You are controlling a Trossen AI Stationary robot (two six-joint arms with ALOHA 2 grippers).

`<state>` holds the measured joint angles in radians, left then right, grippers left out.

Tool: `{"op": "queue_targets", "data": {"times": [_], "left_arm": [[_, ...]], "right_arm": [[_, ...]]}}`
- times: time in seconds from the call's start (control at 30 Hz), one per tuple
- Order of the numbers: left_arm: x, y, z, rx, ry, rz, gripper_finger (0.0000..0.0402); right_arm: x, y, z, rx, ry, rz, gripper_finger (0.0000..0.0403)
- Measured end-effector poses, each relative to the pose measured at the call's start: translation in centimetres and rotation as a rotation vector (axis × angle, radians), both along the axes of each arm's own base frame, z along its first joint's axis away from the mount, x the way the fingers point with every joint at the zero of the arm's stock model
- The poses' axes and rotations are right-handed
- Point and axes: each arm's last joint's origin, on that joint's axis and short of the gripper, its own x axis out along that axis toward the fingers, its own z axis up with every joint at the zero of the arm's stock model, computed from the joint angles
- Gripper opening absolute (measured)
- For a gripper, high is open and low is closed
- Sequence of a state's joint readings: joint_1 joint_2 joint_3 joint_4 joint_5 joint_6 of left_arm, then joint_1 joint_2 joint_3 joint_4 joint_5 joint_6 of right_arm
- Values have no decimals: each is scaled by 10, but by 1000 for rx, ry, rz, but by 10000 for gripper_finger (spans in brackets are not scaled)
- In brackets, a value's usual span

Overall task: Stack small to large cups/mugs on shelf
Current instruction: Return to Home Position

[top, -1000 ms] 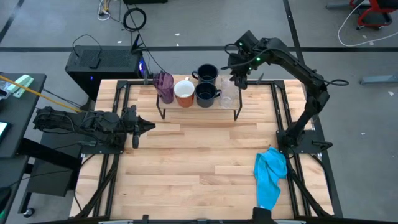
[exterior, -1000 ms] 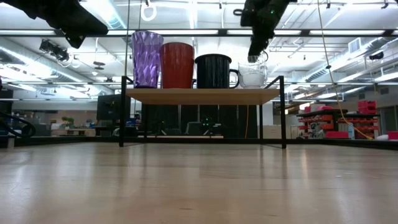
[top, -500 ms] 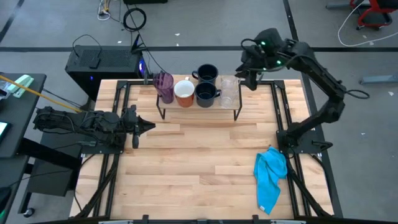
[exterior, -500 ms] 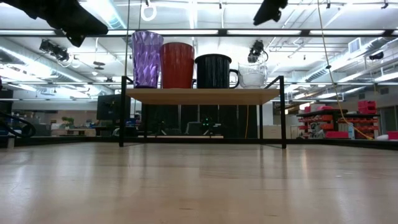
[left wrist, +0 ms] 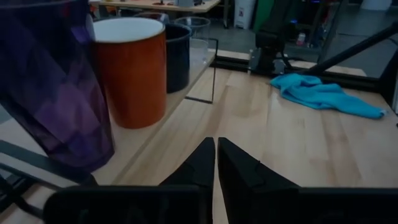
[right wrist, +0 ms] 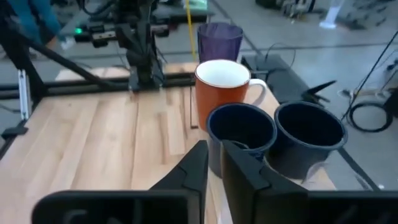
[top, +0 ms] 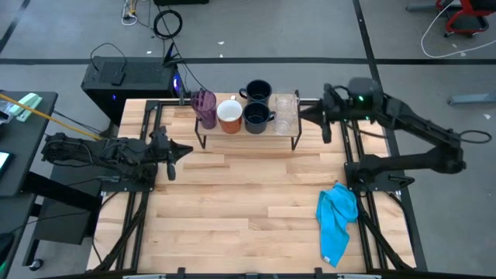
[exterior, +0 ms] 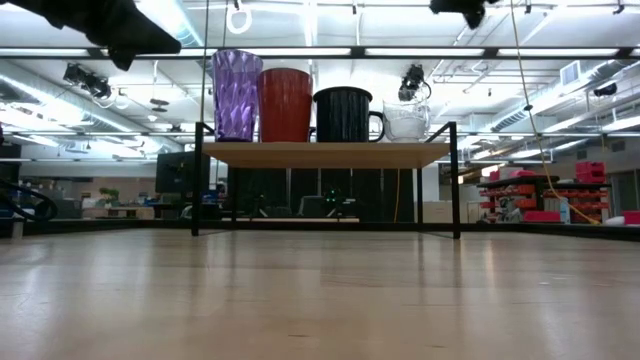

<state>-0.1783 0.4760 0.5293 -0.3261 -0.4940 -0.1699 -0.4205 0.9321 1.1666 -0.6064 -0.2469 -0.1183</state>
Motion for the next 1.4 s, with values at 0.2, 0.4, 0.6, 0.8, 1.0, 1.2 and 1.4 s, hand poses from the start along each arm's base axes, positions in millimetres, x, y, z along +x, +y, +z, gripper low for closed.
{"op": "queue_targets", "data": {"times": [0.2,0.4,0.6,0.8,1.0,1.2,1.4], "left_arm": [[1,0,3,2,-31,-2,33],[10,-4,-25,-25,-120,-20,23],[5,-3,-22,-15,-206,5,16],[-7,-2,-30,0,-236,15,15],[-9,0,-48,21,-252,102,14],[-16,2,-64,21,-279,109,13],[-21,4,-84,28,-317,118,13]], "right_arm": [[-28,18,-27,6,-111,-20,45],[-47,31,-61,44,-228,-86,44],[-59,41,-88,51,-293,-63,36],[-68,48,-112,49,-369,-14,22],[-67,48,-137,48,-441,-11,13],[-70,49,-165,36,-474,-8,13],[-77,50,-188,63,-525,-8,10]]}}
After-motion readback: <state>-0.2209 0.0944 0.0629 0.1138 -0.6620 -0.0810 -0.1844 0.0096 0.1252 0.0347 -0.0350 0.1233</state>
